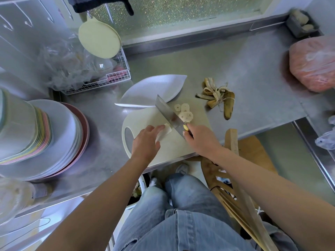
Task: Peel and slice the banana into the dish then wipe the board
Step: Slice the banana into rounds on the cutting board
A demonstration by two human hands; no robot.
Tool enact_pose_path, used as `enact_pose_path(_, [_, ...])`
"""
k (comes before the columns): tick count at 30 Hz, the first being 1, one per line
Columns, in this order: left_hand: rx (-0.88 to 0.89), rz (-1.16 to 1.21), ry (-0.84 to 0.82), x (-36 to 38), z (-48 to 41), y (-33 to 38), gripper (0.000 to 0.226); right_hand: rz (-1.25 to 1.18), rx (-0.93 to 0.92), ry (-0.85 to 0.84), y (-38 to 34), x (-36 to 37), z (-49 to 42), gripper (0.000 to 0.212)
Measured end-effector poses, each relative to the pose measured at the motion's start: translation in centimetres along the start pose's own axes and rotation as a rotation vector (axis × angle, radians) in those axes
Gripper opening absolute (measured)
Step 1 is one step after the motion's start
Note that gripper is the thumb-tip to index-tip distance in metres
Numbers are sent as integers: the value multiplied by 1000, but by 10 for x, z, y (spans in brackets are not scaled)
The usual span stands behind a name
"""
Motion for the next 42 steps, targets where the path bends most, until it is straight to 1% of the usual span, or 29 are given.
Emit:
enact_pose_path(3, [-17, -3, 17, 1, 3, -2, 53, -6, 9, -28, 0, 3, 2, 19])
enact_pose_path(8, [-67, 10, 75, -3, 6, -5, 41, -30, 2, -13, -4, 2, 4, 19])
enact_pose_path(13, [-88, 2, 88, -6, 5, -4, 38, 9, 10, -52, -7, 6, 1, 17])
enact_pose_path(21, [-121, 19, 85, -5, 3, -6, 35, 60, -18, -35, -9, 7, 1, 14])
enact_pose_path(26, [-125, 18, 74, -4, 2, -6, 35, 79, -6, -64, -6, 19, 0, 29])
enact_pose_path(31, [-127, 15, 62, -5, 1, -6, 36, 66, 27, -70, 1, 33, 2, 28])
enact_pose_path(35, [-126, 25, 52, -3, 2, -7, 36, 42, 56, -65, 9, 37, 2, 19])
enact_pose_path(42, [-126, 26, 45, -4, 2, -6, 34, -19, 5, 27, -3, 11, 0, 32])
Point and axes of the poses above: each hand's wrist, its own z-axis away from the middle knuckle, its own x-axis out of the palm, y = z × x, the point moved 9 cm from there along -z, towards the middle knuckle, and after that the axes turned 5 degrees about -z, right-handed, at the moved point
